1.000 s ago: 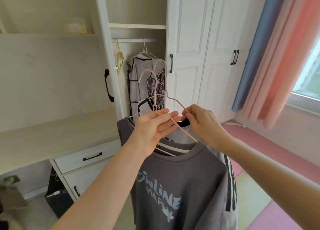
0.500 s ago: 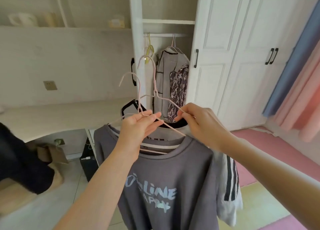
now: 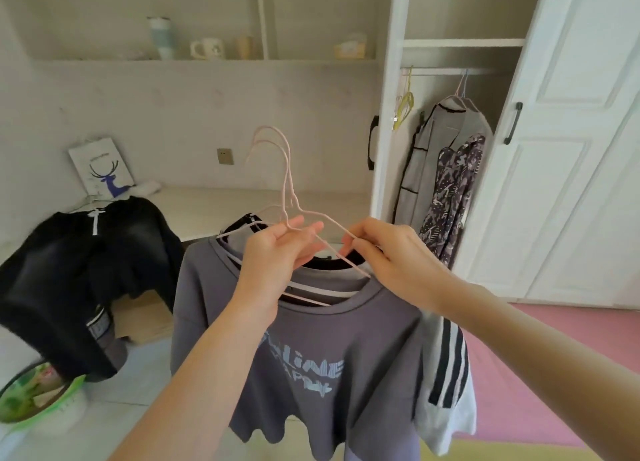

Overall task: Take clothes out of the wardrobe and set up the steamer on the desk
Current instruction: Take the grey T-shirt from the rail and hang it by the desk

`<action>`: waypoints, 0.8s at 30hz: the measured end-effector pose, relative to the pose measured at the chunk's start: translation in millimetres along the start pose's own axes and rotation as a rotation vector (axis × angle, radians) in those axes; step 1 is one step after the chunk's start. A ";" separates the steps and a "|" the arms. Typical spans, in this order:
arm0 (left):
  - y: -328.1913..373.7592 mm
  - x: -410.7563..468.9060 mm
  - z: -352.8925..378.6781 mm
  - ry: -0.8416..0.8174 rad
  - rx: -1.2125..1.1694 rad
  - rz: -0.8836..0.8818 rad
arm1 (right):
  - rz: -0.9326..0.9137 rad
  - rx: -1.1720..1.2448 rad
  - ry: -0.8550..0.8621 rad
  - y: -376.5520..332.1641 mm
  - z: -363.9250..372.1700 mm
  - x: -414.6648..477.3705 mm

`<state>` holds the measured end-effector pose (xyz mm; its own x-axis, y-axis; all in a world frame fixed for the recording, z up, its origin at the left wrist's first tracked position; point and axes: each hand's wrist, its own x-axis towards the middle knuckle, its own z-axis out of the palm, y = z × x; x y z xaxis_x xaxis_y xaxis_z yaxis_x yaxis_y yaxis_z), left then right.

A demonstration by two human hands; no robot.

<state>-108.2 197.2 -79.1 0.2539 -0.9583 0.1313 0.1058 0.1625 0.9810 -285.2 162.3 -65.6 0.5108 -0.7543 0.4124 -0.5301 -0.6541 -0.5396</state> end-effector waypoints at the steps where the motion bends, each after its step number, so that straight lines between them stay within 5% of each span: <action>1: 0.6 -0.6 -7.8 0.012 0.015 0.006 | -0.007 0.009 -0.018 -2.5 8.1 5.5; 13: -1.2 17.0 -129.4 0.247 0.081 0.066 | -0.115 0.122 -0.194 -50.5 117.7 70.7; 18: -0.6 30.8 -183.2 0.339 0.082 0.106 | -0.281 -0.081 -0.200 -74.4 163.7 104.4; 24: 1.2 46.5 -254.4 0.423 0.219 0.164 | -0.441 -0.418 0.097 -93.0 232.7 142.2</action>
<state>148.3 212.7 -108.1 0.6228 -0.7375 0.2611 -0.1610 0.2058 0.9653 -5.8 129.1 -127.5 0.6886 -0.3968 0.6069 -0.5139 -0.8576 0.0224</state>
